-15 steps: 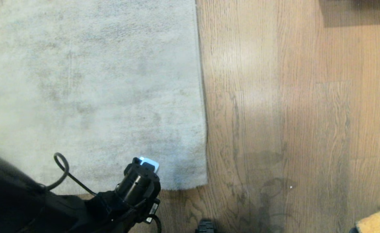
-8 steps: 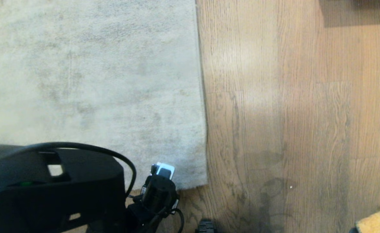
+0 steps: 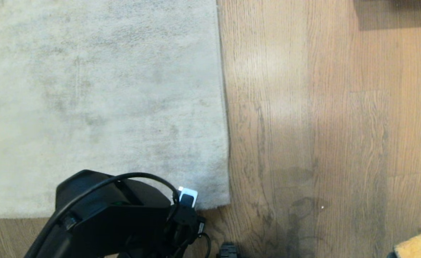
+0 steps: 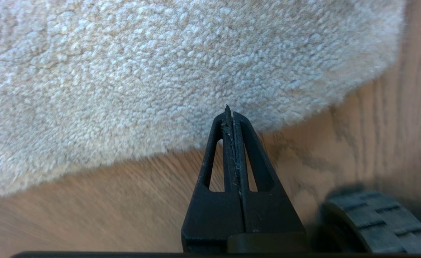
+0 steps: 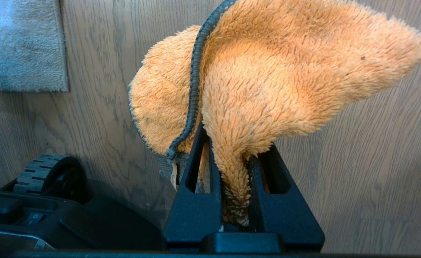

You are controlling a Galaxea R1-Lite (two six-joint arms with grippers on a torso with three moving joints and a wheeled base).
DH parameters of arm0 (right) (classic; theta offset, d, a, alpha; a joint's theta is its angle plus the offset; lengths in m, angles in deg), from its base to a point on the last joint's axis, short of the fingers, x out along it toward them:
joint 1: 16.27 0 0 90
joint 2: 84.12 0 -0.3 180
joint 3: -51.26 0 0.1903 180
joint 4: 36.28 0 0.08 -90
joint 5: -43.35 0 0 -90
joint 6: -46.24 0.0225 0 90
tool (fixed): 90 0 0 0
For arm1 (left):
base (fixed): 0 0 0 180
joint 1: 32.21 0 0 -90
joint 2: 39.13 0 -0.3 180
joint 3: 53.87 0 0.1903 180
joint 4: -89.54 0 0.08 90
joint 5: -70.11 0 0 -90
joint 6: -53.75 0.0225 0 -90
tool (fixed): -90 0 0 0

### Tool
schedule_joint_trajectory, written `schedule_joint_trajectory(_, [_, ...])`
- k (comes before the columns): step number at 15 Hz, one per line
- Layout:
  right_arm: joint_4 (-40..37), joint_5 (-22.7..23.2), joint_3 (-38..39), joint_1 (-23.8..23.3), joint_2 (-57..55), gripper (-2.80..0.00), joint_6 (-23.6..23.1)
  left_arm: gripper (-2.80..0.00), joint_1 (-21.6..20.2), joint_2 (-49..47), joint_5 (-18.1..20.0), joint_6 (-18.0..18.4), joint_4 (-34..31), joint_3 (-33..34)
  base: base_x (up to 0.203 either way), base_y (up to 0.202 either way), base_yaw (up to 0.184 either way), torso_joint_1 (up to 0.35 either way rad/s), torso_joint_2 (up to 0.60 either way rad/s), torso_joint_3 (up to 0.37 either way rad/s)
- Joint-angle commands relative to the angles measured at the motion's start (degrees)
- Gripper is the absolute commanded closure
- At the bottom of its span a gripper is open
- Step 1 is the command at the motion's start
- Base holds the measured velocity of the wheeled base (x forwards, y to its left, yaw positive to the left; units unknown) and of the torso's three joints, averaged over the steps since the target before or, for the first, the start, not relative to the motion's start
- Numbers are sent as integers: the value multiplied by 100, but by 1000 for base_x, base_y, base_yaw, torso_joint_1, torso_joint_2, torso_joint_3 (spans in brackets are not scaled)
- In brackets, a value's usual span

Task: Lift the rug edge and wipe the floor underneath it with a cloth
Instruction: Put down the rag

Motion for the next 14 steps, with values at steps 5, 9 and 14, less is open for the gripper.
schedule_joint_trajectory(5, [-1, 2, 0, 2, -7, 0, -7, 0, -155, -527, -18, 279, 481, -21, 0, 0, 0, 0, 0, 0])
schedule_joint_trajectory(9, [-1, 2, 0, 7, -7, 0, -7, 0, -188, -554, -26, 304, 481, -100, 0, 0, 0, 0, 0, 0])
schedule_joint_trajectory(14, [-1, 2, 0, 2, -7, 0, -7, 0, -240, -469, -26, 760, 481, -691, 0, 0, 0, 0, 0, 0])
